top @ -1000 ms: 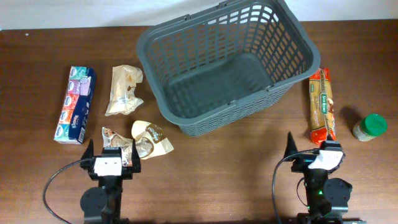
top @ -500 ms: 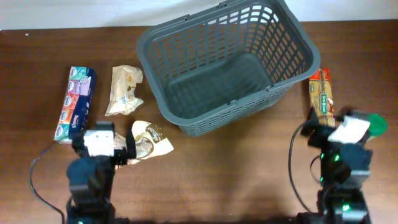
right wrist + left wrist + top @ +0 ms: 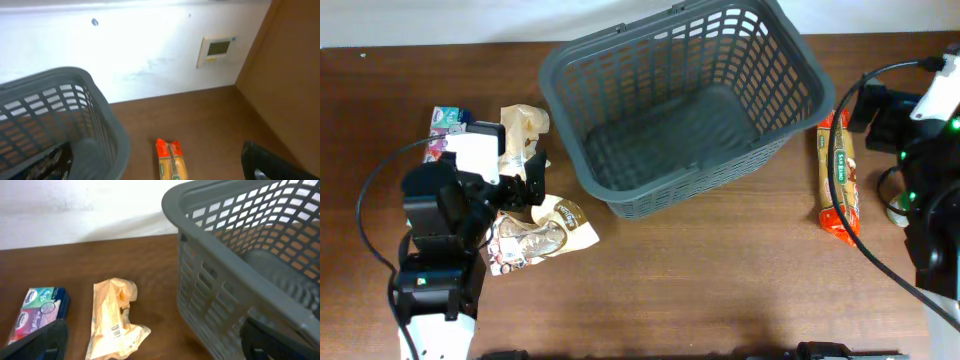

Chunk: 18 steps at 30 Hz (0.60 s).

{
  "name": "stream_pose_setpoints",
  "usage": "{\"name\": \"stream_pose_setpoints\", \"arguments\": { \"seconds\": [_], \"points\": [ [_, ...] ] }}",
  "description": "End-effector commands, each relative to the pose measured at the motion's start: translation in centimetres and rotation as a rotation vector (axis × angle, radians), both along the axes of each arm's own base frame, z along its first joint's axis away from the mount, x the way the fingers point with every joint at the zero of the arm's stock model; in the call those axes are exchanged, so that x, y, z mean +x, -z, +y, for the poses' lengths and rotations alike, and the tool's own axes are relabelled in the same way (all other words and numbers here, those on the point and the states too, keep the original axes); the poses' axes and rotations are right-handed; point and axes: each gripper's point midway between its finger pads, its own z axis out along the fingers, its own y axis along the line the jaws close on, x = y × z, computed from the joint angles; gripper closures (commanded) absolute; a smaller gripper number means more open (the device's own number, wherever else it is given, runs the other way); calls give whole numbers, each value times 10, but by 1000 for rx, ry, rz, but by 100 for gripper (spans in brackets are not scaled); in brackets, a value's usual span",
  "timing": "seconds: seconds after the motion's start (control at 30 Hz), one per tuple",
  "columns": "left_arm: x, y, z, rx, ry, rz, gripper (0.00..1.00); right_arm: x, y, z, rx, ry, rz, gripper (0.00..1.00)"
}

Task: Pack container
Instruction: 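Move both grippers up toward the left and right rims of the grey basket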

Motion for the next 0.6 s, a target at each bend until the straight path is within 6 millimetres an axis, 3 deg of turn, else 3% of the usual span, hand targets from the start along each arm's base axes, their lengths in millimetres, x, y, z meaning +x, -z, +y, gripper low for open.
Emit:
{"name": "stream_pose_setpoints", "arguments": {
  "seconds": [0.0, 0.17, 0.43, 0.5, 0.57],
  "points": [
    [-4, -23, -6, -13, 29, -68, 1, -6, -8, 1, -13, -9, -8, 1],
    [-3, -24, -6, -13, 29, -71, 1, 1, -2, 15, -37, -112, 18, 1],
    [-8, -6, 7, -105, -98, 28, 0, 23, 6, 41, 5, -271, 95, 1],
    [-11, 1, 11, -132, -141, 64, 10, 30, 12, 46, 5, -315, 153, 5],
    [-15, 9, 12, -148, -162, 100, 30, 38, 20, 48, 10, -337, 214, 17]
  ]
}}
